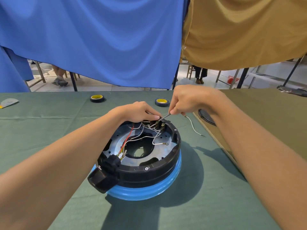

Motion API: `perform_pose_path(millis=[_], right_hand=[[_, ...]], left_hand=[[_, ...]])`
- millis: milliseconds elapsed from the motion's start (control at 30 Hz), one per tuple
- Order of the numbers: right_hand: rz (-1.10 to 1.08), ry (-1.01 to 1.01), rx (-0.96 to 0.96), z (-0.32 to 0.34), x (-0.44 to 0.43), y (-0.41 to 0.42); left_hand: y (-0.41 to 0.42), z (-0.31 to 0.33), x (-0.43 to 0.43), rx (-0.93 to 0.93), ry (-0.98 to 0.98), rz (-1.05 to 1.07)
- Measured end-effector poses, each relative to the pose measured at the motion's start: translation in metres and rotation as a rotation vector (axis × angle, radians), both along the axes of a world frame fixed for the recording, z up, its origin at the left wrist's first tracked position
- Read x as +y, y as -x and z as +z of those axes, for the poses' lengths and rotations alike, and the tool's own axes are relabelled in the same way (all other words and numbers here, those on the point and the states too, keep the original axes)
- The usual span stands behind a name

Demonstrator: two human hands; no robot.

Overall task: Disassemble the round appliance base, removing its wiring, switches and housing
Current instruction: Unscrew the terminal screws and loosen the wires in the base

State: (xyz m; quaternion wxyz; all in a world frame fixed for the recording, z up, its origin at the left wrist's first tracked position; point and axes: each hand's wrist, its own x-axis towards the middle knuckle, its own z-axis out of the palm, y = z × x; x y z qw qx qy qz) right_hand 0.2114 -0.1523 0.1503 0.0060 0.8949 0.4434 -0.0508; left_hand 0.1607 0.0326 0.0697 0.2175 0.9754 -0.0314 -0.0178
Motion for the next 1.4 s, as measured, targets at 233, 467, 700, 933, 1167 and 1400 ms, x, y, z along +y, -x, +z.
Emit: perform_pose_path(millis=[233, 467, 700, 933, 1167, 1400], right_hand=[[-0.017, 0.085, 0.345, 0.014, 0.009, -0.040], [-0.090, 0.203, 0.582, 0.014, 0.017, -0.064], [0.002, 0.130, 0.384, 0.017, 0.012, -0.039], [0.038, -0.167, 0.124, -0.026, -0.036, 0.004], [-0.025, -0.388, 0.102, -0.055, -0.046, 0.009], [-0.040, -0.396, -0.067, -0.066, -0.047, 0.029]], left_hand=[[-0.001, -0.003, 0.006, 0.016, 0.075, -0.006], [0.003, -0.005, 0.005, 0.033, 0.068, -0.008], [0.005, -0.009, 0.004, -0.011, 0.086, -0.025], [0.010, -0.011, -0.001, -0.058, 0.116, -0.058], [0.017, -0.009, -0.005, -0.047, 0.109, -0.045], [0.018, -0.011, -0.004, -0.048, 0.113, -0.044]])
